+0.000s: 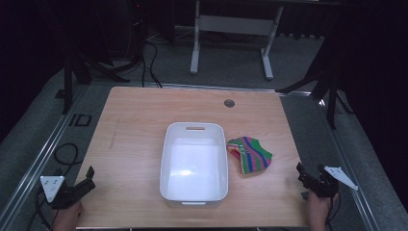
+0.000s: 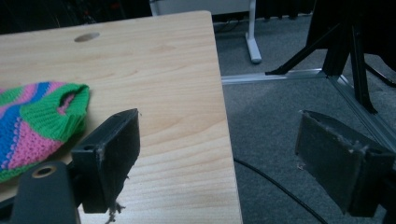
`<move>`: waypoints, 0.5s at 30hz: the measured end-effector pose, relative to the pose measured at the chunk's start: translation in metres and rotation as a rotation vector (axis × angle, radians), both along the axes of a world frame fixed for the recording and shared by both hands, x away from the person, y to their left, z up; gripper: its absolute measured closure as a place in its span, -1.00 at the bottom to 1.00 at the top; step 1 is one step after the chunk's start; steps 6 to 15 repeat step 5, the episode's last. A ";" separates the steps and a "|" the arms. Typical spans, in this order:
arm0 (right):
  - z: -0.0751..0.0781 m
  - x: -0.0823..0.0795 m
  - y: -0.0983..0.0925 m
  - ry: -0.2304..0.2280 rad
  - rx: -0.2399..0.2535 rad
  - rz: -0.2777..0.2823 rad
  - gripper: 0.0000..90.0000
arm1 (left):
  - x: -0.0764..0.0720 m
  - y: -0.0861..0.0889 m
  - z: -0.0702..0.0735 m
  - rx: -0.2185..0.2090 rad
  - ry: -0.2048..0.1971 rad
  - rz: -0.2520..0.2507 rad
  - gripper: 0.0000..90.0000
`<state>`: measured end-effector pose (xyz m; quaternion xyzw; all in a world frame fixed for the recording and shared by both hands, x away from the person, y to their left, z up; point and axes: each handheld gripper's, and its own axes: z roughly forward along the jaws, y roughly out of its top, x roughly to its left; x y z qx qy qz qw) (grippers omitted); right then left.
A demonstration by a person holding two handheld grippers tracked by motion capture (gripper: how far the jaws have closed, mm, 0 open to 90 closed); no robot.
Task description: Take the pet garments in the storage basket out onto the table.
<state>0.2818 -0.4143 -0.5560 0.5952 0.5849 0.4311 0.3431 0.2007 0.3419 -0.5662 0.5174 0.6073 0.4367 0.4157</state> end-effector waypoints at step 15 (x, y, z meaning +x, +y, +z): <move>0.000 0.001 0.000 0.012 0.003 0.008 -0.69 | 0.000 0.000 0.000 0.001 -0.001 -0.001 -0.98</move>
